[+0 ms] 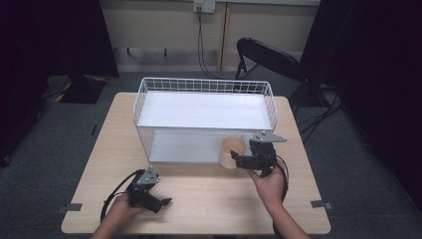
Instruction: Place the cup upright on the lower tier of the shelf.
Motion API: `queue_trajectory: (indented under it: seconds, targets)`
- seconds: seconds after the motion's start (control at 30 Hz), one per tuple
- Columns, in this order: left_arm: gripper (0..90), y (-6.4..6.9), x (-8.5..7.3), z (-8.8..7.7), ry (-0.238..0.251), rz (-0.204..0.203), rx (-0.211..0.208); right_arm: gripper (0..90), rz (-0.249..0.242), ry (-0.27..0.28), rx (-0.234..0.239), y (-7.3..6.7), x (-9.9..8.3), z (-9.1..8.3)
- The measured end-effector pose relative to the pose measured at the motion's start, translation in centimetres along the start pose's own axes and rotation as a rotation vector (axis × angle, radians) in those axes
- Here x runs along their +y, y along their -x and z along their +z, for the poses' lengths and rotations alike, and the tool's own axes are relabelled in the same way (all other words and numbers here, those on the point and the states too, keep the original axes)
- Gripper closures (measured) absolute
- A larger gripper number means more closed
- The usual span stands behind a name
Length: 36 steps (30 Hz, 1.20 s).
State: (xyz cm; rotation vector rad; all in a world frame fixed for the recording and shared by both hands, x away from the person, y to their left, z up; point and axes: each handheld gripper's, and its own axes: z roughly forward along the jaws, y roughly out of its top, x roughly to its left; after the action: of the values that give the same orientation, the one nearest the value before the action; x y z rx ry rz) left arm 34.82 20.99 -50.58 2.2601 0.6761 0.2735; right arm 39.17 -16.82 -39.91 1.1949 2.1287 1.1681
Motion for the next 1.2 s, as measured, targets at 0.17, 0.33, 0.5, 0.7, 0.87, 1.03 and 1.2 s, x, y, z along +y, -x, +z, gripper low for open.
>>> queue_trajectory:
  seconds: [0.17, 0.33, 0.5, 0.7, 0.87, 1.03, 1.2]
  targets:
    - [0.0, 0.0, 0.0, 0.0, 0.0, 0.0, 0.0, 17.8, 0.004, -0.008, 0.002, 0.0, -0.8, 0.1]
    - [0.0, 0.0, 0.0, 0.0, 0.0, 0.0, 0.0, 16.9, -0.003, -0.027, 0.0, -0.4, -1.7, 0.8]
    - [0.0, 0.0, 0.0, 0.0, 0.0, 0.0, 0.0, 16.7, -0.017, -0.035, -0.019, -0.8, -2.3, 1.6]
    - [0.0, 0.0, 0.0, 0.0, 0.0, 0.0, 0.0, 16.7, -0.009, -0.045, -0.036, -0.8, -2.9, 2.4]
    - [0.0, 0.0, 0.0, 0.0, 0.0, 0.0, 0.0, 17.2, -0.011, -0.054, -0.048, -0.9, -3.1, 2.8]
    - [0.0, 0.0, 0.0, 0.0, 0.0, 0.0, 0.0, 19.1, -0.018, -0.048, -0.059, -1.2, -3.1, 3.1]
    - [0.0, 0.0, 0.0, 0.0, 0.0, 0.0, 0.0, 19.8, -0.015, -0.049, -0.067, -1.2, -3.0, 3.2]
